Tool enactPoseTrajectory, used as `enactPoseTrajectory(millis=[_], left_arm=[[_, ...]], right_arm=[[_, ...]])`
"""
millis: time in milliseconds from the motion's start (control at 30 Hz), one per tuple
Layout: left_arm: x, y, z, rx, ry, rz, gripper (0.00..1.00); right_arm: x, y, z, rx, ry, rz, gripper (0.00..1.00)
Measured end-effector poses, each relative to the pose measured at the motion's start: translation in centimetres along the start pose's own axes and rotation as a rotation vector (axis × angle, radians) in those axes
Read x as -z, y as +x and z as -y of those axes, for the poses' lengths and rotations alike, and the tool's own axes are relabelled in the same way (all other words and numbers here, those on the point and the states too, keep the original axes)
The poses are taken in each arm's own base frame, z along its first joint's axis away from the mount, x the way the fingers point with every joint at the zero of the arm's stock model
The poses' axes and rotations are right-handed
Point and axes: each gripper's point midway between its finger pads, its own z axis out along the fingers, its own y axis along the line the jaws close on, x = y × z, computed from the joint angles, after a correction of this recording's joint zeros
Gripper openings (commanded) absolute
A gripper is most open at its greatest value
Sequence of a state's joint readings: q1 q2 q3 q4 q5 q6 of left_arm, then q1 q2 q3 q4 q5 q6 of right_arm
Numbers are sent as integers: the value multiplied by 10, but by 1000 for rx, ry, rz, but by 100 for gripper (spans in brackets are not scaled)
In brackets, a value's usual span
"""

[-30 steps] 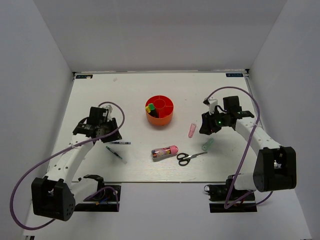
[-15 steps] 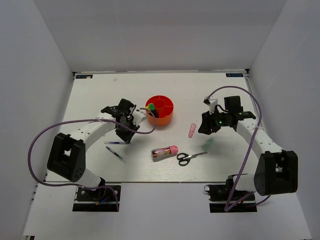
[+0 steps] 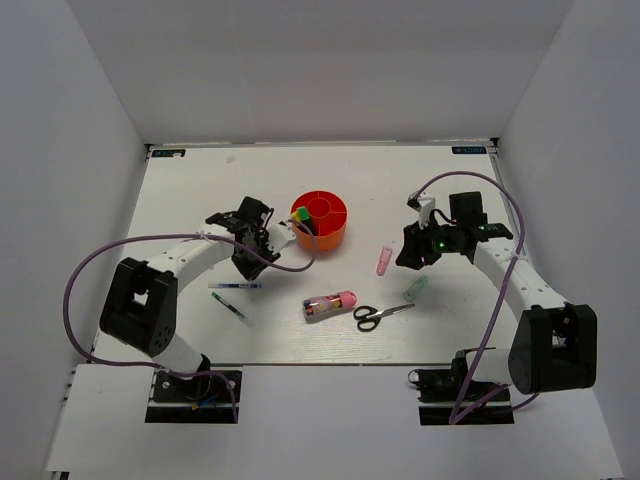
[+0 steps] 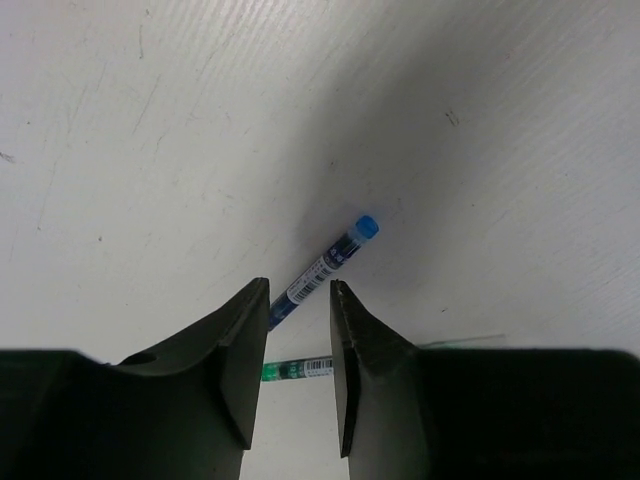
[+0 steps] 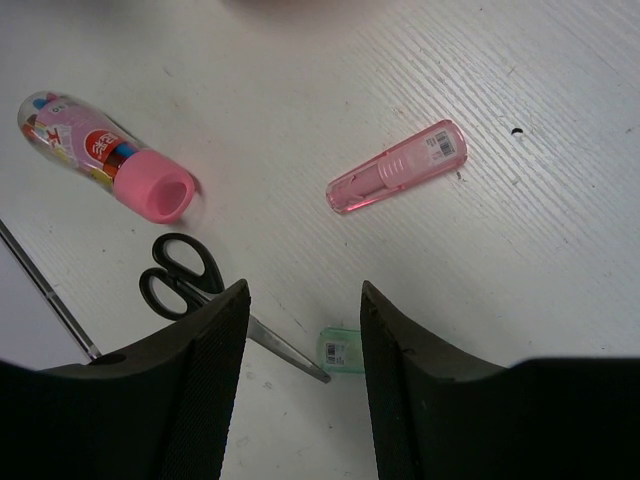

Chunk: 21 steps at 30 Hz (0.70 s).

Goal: Sort the stationery into containers
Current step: Pick up the pen from the center of the board.

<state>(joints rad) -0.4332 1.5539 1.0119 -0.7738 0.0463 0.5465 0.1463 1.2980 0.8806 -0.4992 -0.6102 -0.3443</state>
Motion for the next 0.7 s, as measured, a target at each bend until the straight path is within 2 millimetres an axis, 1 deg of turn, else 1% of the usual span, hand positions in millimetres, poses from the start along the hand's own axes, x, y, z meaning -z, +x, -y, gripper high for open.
enactPoseTrajectory(millis=[200, 433, 700], left_arm=[[-6, 5, 8, -17, 48, -4, 44], [-15, 22, 20, -18, 99, -29, 44], [-20, 20, 18, -23, 101, -28, 44]], right_arm=[[0, 0, 0, 4, 0, 0, 52], [0, 1, 0, 3, -1, -2, 52], [1, 2, 0, -1, -3, -5, 52]])
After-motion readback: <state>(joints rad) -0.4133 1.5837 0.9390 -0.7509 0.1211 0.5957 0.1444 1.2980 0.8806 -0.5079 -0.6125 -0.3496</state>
